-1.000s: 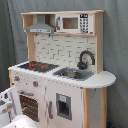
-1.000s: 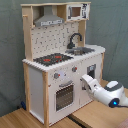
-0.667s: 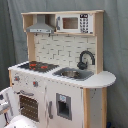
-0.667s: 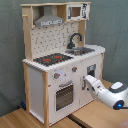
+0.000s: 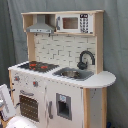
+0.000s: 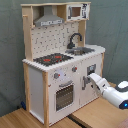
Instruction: Play with the kitchen
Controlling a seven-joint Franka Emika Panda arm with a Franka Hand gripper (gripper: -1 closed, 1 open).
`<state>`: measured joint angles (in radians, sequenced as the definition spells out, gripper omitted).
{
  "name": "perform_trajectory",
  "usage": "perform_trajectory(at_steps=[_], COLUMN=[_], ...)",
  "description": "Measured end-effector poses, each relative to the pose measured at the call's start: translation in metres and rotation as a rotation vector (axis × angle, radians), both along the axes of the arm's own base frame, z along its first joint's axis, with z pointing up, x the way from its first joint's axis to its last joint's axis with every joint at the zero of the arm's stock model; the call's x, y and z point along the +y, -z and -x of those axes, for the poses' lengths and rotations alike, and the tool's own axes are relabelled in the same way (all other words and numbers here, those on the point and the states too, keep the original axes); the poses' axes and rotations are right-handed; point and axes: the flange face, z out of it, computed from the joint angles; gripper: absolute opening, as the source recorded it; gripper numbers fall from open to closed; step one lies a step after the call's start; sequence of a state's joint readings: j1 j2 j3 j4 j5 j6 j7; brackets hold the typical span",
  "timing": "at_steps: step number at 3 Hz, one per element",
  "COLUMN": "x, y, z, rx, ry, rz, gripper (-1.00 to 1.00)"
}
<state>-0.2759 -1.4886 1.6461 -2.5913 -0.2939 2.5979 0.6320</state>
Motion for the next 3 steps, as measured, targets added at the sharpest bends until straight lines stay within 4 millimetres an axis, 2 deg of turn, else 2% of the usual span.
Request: perform_trajectory(at_steps=[1,2,3], x=[0.002,0.002,0.004], y=[-0.023,-0.037,-0.042], z=[0.008,0.009,0.011], rx=[-0.007,0.000,0.016], ry=[-0.002,0.002,-0.001], rz=[0.072,0.160,0.260], gripper=[1.00,1.00,1.00])
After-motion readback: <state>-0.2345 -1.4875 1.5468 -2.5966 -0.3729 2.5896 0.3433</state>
